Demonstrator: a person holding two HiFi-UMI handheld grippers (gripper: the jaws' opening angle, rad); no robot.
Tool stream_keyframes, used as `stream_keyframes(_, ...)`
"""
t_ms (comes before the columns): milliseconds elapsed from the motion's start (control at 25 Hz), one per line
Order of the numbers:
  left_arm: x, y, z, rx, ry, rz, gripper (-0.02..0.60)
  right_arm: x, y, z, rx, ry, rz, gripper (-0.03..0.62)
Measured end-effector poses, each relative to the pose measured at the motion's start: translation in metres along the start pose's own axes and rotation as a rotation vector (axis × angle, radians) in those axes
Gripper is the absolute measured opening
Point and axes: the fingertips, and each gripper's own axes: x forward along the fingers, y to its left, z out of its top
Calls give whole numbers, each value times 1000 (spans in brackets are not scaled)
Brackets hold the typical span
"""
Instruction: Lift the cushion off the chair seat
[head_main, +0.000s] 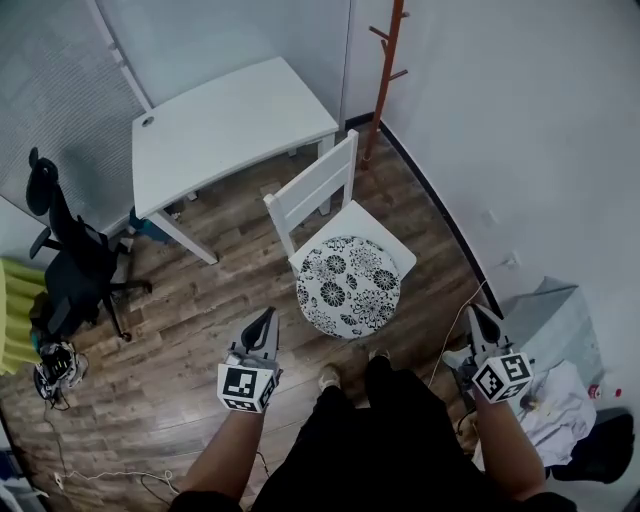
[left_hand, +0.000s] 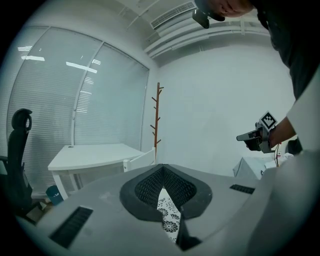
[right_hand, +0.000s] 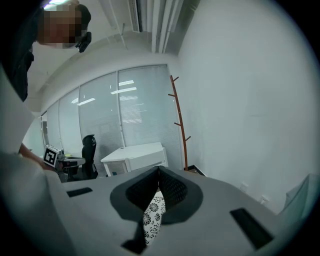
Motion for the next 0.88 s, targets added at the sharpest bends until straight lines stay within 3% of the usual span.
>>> stream_keyframes(200, 21, -1, 2, -5, 7, 43, 5, 37, -20, -2, 16, 14, 52, 9)
stream_keyframes(640, 51, 12, 14, 16, 74, 238, 5, 157, -53, 11, 26, 53, 251, 9)
stream_keyframes(760, 54, 31, 14, 4, 80, 332, 5, 184, -59, 2, 4, 84, 312, 9)
stream_keyframes(880, 64, 38, 0, 9, 112, 360, 5, 210, -73, -18, -13, 122, 338, 9)
